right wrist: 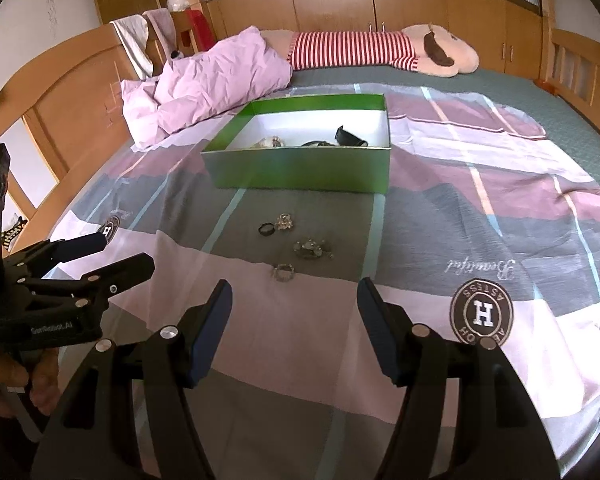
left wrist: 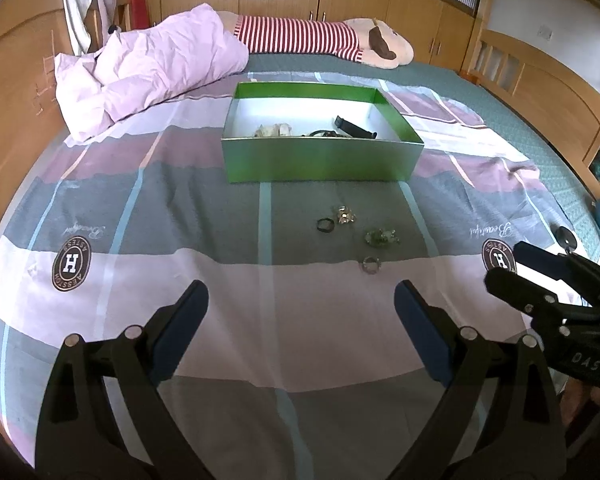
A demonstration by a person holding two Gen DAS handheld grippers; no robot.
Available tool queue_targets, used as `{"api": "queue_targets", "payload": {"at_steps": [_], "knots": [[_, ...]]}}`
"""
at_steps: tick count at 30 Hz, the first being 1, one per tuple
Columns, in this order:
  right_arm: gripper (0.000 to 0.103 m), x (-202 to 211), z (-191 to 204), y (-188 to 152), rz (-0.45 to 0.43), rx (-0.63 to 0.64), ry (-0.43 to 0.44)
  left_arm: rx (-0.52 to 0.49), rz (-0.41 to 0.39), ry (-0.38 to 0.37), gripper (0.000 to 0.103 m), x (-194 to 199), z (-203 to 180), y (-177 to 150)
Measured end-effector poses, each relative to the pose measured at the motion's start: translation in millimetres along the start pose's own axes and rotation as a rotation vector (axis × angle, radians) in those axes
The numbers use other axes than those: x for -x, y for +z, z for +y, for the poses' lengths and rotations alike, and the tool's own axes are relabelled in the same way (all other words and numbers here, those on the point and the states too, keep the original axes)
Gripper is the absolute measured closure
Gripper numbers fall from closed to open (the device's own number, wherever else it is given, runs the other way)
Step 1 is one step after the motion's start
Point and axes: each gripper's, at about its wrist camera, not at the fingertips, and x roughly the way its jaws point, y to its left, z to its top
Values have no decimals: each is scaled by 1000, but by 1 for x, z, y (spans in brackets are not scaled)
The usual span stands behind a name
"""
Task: Organize jewelry
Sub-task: 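Lower the left gripper to the black ring while the right approaches the silver stone ring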
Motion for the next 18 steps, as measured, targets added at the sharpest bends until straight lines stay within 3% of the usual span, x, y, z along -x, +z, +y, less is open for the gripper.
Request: {"api": "queue_targets", "payload": {"at_steps": [8, 12, 18], "knots": [[39, -37, 5, 8, 70, 35, -4, -2, 39, 18, 15, -31, 2, 8], [39, -53, 7, 14, 77, 103, -48, 2, 78, 24, 18, -56, 4, 10], [39, -95, -12, 26, 139, 62, -35, -38, 124, 8, 26, -84, -6, 6]]}}
